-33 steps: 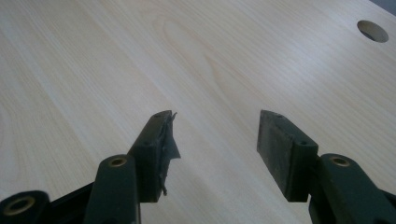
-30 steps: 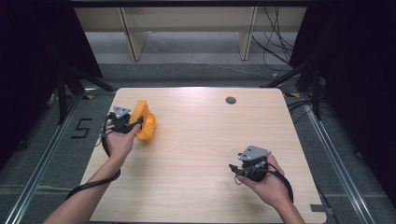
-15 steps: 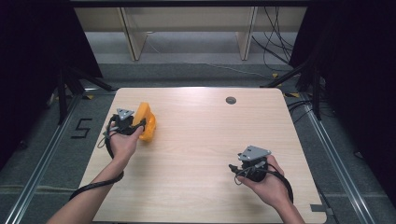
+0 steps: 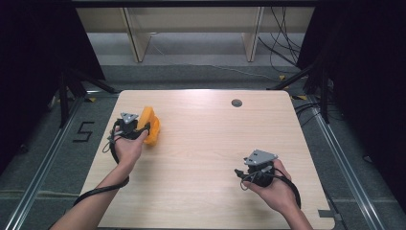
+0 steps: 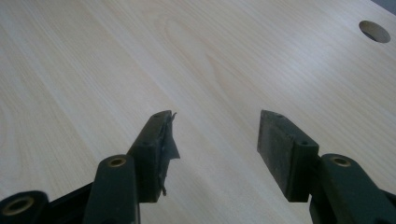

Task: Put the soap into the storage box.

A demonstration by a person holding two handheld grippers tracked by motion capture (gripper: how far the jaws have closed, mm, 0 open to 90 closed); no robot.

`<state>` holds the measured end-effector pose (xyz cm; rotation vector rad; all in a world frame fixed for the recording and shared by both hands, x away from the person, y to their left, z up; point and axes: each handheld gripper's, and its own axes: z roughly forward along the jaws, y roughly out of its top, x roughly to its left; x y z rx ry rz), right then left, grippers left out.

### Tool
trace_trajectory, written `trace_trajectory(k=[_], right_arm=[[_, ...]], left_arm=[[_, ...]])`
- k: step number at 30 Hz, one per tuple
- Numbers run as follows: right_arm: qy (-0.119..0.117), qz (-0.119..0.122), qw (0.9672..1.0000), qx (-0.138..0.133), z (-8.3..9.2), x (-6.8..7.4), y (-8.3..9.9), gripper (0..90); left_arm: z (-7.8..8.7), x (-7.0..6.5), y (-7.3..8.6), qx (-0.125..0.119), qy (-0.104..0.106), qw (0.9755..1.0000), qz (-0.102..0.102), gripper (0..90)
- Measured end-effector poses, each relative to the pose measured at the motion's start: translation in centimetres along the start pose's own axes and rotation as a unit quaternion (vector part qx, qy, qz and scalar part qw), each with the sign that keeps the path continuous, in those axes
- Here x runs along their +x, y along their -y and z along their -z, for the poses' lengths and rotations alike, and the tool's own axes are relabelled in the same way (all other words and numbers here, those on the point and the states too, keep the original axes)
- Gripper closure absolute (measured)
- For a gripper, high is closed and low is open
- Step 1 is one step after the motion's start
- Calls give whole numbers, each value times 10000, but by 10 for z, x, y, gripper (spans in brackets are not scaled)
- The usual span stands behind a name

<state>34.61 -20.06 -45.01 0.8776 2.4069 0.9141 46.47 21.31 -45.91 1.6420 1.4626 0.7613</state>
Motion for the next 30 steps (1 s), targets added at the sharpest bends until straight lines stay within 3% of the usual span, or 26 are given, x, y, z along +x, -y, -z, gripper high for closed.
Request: trace_trajectory(k=[21,28,30], right_arm=[[-9,57,10000,19,-1,0,-1,459],[-32,-39,10000,45,-1,2,0,457],[-28,31,10000,44,-2,1,0,456]], left_arm=[[-8,-5,4,102,19,9999,33,603],[-8,-6,4,138,41,9999,-87,601],[-8,-6,4,150,55,9998,-112,598]])
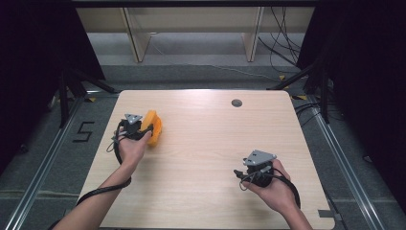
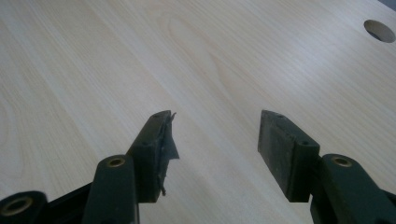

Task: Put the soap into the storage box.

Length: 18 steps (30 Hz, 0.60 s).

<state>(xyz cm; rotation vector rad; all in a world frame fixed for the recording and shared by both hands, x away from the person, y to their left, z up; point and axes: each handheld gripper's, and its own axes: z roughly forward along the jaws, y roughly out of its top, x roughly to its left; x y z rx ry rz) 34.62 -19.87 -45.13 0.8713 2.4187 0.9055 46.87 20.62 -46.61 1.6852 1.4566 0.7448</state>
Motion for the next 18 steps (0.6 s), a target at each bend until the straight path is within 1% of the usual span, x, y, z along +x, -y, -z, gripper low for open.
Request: trace_trajectory(k=[2,3,4,6,8,11,12,14,17,18], right_arm=[[1,-1,10000,3,0,0,0,456],[8,4,10000,-11,0,0,0,455],[8,4,10000,-11,0,0,0,455],[10,-2,10000,0,0,-1,0,453],[6,-17,10000,14,0,0,0,452],[-3,-21,10000,23,1,0,0,451],[-3,-23,10000,21,1,-1,0,450],[-3,-23,10000,24,1,-1,0,450],[-3,-20,10000,30,1,0,0,449],[-8,-18,10000,30,1,0,0,448]], left_arm=[[0,0,0,8,-4,10000,6,593],[1,0,0,21,31,10000,-36,557],[1,-1,-1,36,56,10000,-69,557],[2,-2,-1,52,69,9999,-149,507],[3,-2,-1,77,96,9997,-216,492],[5,-4,-2,109,153,9996,-232,445],[7,-4,-3,108,159,9994,-285,424],[8,-4,-3,102,153,9994,-302,419],[11,-4,-4,95,207,9993,-306,394],[13,-4,-5,101,219,9991,-339,394]])
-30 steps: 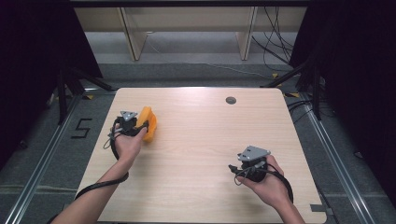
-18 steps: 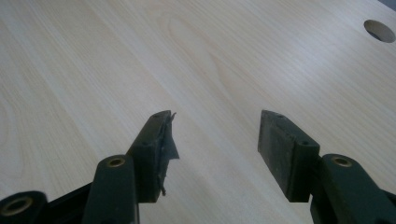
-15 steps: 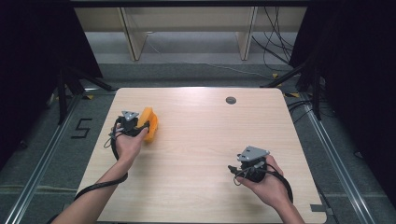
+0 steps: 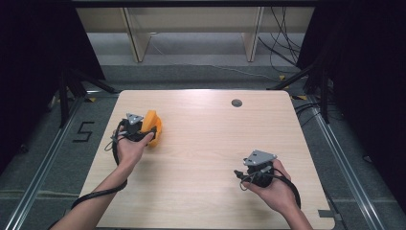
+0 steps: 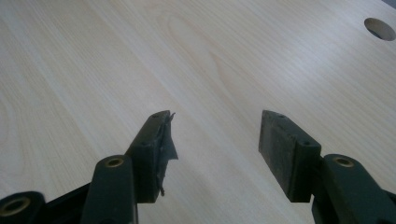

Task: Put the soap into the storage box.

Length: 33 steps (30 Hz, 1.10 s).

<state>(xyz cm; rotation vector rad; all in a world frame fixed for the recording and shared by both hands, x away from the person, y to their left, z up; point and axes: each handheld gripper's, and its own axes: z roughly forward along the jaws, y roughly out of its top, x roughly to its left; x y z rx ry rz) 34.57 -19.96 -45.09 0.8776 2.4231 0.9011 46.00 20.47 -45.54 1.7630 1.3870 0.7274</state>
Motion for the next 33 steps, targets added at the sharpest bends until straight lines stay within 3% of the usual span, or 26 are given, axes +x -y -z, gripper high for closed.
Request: trace_trajectory(k=[12,24,28,30,33], right_arm=[[5,-20,10000,-5,0,0,0,445],[41,-29,10000,-48,1,-1,0,444],[46,-59,10000,-58,2,-2,0,442],[27,-12,10000,-63,2,-3,0,442],[74,-57,9999,-131,2,-3,0,442]], left_arm=[[22,10,-5,-141,302,9994,114,361],[53,21,-4,-169,591,9981,-35,348],[66,32,2,-106,763,9968,-235,345],[71,39,6,-92,671,9973,-284,345],[78,48,12,-132,706,9972,-207,345]])
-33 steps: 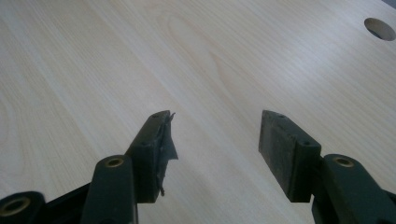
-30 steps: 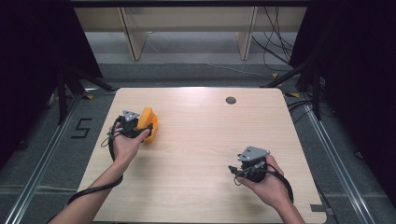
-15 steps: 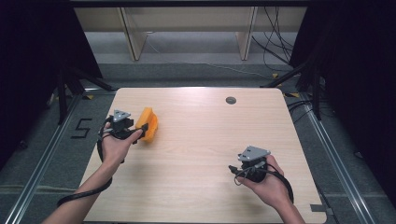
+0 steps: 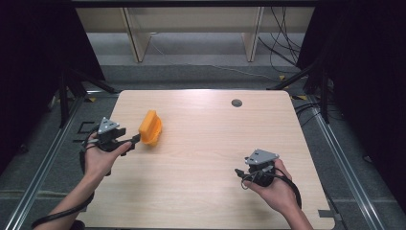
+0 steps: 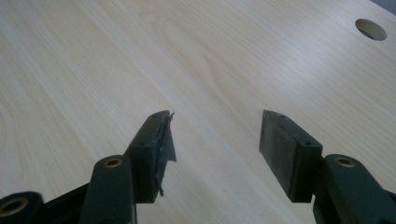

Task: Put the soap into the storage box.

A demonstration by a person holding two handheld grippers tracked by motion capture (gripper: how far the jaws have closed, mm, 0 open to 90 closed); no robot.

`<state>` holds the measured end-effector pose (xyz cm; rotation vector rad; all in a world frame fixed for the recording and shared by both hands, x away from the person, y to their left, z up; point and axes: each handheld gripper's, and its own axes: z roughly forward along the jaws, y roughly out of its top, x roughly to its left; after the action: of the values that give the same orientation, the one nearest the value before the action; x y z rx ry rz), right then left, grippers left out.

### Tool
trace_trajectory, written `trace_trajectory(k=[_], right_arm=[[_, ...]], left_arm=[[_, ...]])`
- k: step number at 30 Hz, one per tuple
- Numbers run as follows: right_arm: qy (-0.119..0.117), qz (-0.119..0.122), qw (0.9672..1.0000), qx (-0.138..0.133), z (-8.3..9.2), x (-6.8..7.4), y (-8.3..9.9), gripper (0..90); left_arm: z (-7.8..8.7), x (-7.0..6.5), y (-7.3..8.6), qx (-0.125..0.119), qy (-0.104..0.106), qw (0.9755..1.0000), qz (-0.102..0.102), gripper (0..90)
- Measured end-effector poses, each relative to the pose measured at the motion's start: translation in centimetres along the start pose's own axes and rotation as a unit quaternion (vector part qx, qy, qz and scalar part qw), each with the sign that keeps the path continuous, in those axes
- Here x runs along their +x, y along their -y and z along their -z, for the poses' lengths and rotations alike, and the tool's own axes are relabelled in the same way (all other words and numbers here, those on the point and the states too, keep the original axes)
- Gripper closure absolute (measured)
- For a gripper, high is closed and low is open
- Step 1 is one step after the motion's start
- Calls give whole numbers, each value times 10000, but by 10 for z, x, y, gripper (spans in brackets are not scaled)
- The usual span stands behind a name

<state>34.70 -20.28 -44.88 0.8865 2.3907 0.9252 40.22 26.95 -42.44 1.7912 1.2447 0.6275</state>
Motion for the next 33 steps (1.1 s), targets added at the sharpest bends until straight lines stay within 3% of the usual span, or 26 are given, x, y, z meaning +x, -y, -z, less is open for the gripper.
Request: trace_trajectory(k=[5,9,12,14,17,27,30,32,33], right_arm=[[-1,-41,10000,-7,0,-1,0,438],[2,-49,10000,-8,0,-1,0,437],[7,-55,10000,-12,0,-1,0,437],[-11,-71,10000,14,1,-2,0,437],[-5,-57,10000,-21,1,-3,1,437],[-4,-280,9996,-31,0,-7,3,434],[35,-304,9995,-70,1,-8,4,432],[22,-289,9995,-112,1,-8,4,430],[25,-309,9995,-103,1,-8,4,430]], left_arm=[[19,12,18,-19,23,10000,67,340],[34,17,37,-12,41,9997,233,328],[39,17,44,-9,30,9997,244,328],[43,15,51,1,32,9999,140,330],[44,8,66,213,128,9996,115,344],[35,3,71,506,346,9981,10,353],[33,4,73,534,348,9979,149,354],[34,8,73,663,357,9972,30,353],[34,8,73,680,379,9969,101,353]])
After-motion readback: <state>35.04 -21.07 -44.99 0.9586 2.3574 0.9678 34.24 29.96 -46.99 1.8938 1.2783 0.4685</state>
